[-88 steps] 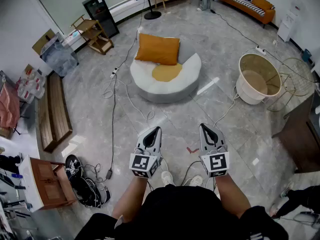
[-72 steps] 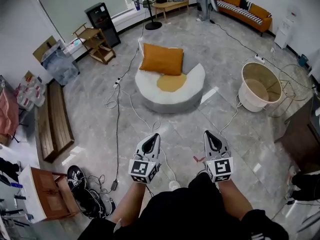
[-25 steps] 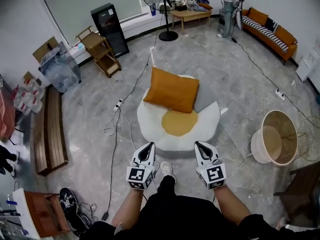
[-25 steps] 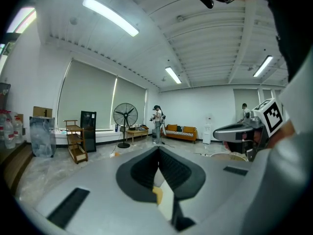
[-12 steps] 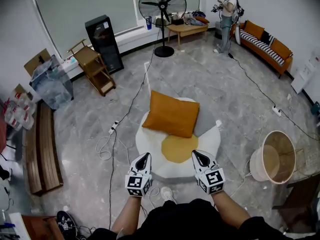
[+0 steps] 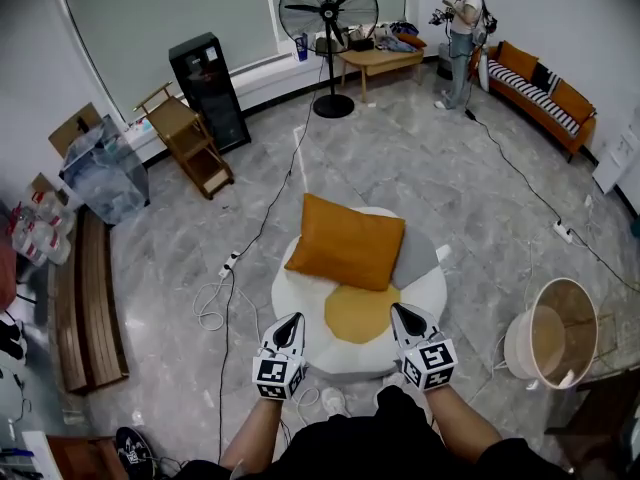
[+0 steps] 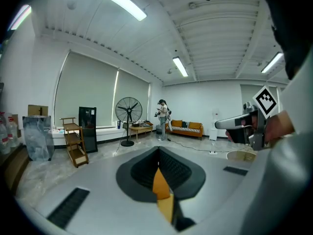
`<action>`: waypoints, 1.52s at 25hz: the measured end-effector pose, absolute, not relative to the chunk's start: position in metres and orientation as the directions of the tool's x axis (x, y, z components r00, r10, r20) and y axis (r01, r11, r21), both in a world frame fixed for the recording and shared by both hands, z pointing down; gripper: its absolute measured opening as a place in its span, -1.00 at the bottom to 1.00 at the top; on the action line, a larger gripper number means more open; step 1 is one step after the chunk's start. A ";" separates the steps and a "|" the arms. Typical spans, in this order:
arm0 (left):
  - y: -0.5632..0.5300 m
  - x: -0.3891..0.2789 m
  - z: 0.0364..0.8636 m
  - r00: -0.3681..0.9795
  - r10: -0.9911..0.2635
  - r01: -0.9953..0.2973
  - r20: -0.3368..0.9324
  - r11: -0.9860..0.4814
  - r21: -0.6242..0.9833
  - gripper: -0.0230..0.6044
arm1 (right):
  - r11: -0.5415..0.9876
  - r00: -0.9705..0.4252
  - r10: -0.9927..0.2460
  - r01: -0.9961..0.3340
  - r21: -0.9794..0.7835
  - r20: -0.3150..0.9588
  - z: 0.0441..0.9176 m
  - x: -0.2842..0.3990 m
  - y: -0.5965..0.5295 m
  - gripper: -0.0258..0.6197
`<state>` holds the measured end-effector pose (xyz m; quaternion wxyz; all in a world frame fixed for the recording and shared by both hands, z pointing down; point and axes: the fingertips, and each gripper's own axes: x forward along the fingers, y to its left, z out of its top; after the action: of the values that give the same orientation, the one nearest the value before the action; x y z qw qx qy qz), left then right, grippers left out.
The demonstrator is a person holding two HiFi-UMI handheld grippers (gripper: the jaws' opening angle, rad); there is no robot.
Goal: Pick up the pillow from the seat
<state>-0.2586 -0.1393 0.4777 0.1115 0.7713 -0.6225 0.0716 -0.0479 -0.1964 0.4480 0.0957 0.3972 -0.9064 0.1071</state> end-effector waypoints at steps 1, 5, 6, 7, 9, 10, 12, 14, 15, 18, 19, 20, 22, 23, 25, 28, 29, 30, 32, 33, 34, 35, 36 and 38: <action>-0.147 -0.256 0.479 0.210 -0.944 -0.977 0.256 -0.197 0.078 -0.89 | 0.665 -0.667 -0.696 -0.739 -0.112 0.266 0.452 -0.044 -0.205 -0.90; -0.181 -0.244 0.479 0.182 -0.944 -0.983 0.276 -0.172 0.058 -0.89 | 0.686 -0.683 -0.663 -0.718 -0.116 0.308 0.472 -0.032 -0.241 -0.90; -0.188 -0.242 0.481 0.171 -0.944 -0.985 0.283 -0.159 0.065 -0.89 | 0.693 -0.689 -0.652 -0.711 -0.121 0.315 0.476 -0.028 -0.249 -0.90; -0.195 -0.241 0.484 0.159 -0.943 -0.987 0.292 -0.143 0.076 -0.89 | 0.699 -0.696 -0.643 -0.704 -0.128 0.319 0.480 -0.025 -0.258 -0.90; -0.212 -0.239 0.491 0.131 -0.941 -0.990 0.311 -0.111 0.082 -0.89 | 0.704 -0.705 -0.631 -0.696 -0.145 0.323 0.486 -0.017 -0.276 -0.90; -0.219 -0.238 0.495 0.116 -0.939 -0.992 0.323 -0.097 0.075 -0.89 | 0.702 -0.708 -0.627 -0.695 -0.158 0.326 0.490 -0.013 -0.284 -0.90; -0.233 -0.237 0.501 0.092 -0.935 -0.996 0.342 -0.082 0.044 -0.89 | 0.692 -0.710 -0.622 -0.696 -0.192 0.330 0.500 -0.006 -0.301 -0.90; -0.252 -0.239 0.509 0.075 -0.928 -0.997 0.364 -0.075 0.013 -0.89 | 0.681 -0.713 -0.617 -0.696 -0.227 0.334 0.512 -0.003 -0.321 -0.90; -0.260 -0.239 0.515 0.069 -0.921 -0.997 0.383 -0.073 0.004 -0.89 | 0.675 -0.713 -0.612 -0.696 -0.244 0.342 0.519 -0.001 -0.331 -0.90; -0.272 -0.235 0.538 0.059 -0.895 -0.998 0.441 -0.061 0.010 -0.89 | 0.655 -0.709 -0.589 -0.700 -0.284 0.388 0.548 0.011 -0.350 -0.90; -0.278 -0.238 0.543 0.058 -0.891 -0.998 0.451 -0.058 0.012 -0.88 | 0.647 -0.705 -0.588 -0.704 -0.293 0.397 0.557 0.012 -0.358 -0.90; -0.284 -0.241 0.549 0.060 -0.887 -0.998 0.459 -0.061 0.013 -0.88 | 0.637 -0.700 -0.590 -0.710 -0.300 0.403 0.564 0.012 -0.364 -0.90; -0.297 -0.248 0.562 0.070 -0.877 -0.997 0.476 -0.075 0.009 -0.79 | 0.614 -0.686 -0.596 -0.724 -0.314 0.418 0.581 0.012 -0.377 -0.90; -0.304 -0.253 0.571 0.075 -0.871 -0.997 0.485 -0.081 0.008 -0.74 | 0.603 -0.680 -0.596 -0.730 -0.322 0.426 0.591 0.010 -0.382 -0.90; -0.315 -0.265 0.590 0.077 -0.859 -0.996 0.506 -0.083 0.011 -0.48 | 0.584 -0.677 -0.584 -0.734 -0.348 0.447 0.615 0.004 -0.391 -0.89; -0.332 -0.286 0.627 0.068 -0.835 -0.998 0.545 -0.065 0.025 -0.05 | 0.549 -0.686 -0.549 -0.726 -0.414 0.477 0.656 -0.006 -0.403 -0.19; -0.339 -0.293 0.641 0.068 -0.825 -0.998 0.561 -0.058 0.036 0.11 | 0.528 -0.684 -0.544 -0.729 -0.435 0.486 0.670 -0.009 -0.408 -0.03; -0.346 -0.299 0.655 0.073 -0.815 -0.997 0.575 -0.053 0.051 0.24 | 0.503 -0.680 -0.542 -0.734 -0.457 0.494 0.685 -0.012 -0.414 0.14; -0.362 -0.310 0.688 0.085 -0.792 -0.996 0.605 -0.046 0.080 0.53 | 0.450 -0.671 -0.537 -0.741 -0.499 0.512 0.717 -0.015 -0.425 0.53; -0.370 -0.315 0.705 0.091 -0.778 -0.995 0.621 -0.046 0.088 0.62 | 0.426 -0.665 -0.532 -0.745 -0.513 0.525 0.735 -0.017 -0.430 0.74; -0.378 -0.320 0.723 0.097 -0.763 -0.994 0.640 -0.048 0.094 0.70 | 0.404 -0.657 -0.525 -0.752 -0.521 0.541 0.753 -0.017 -0.435 0.89; -0.385 -0.324 0.741 0.103 -0.747 -0.994 0.657 -0.051 0.098 0.76 | 0.385 -0.649 -0.517 -0.759 -0.525 0.558 0.773 -0.016 -0.440 0.90; -0.392 -0.328 0.758 0.109 -0.731 -0.993 0.674 -0.054 0.102 0.82 | 0.366 -0.640 -0.509 -0.766 -0.528 0.576 0.792 -0.015 -0.445 0.90; -0.408 -0.336 0.791 0.121 -0.705 -0.992 0.699 -0.063 0.108 0.91 | 0.329 -0.626 -0.493 -0.777 -0.537 0.604 0.833 -0.013 -0.458 0.90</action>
<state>-0.3362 -0.4080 0.7907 0.2963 0.6874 -0.6172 0.2423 -0.0133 -0.4578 0.8327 0.1687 0.3979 -0.7975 0.4210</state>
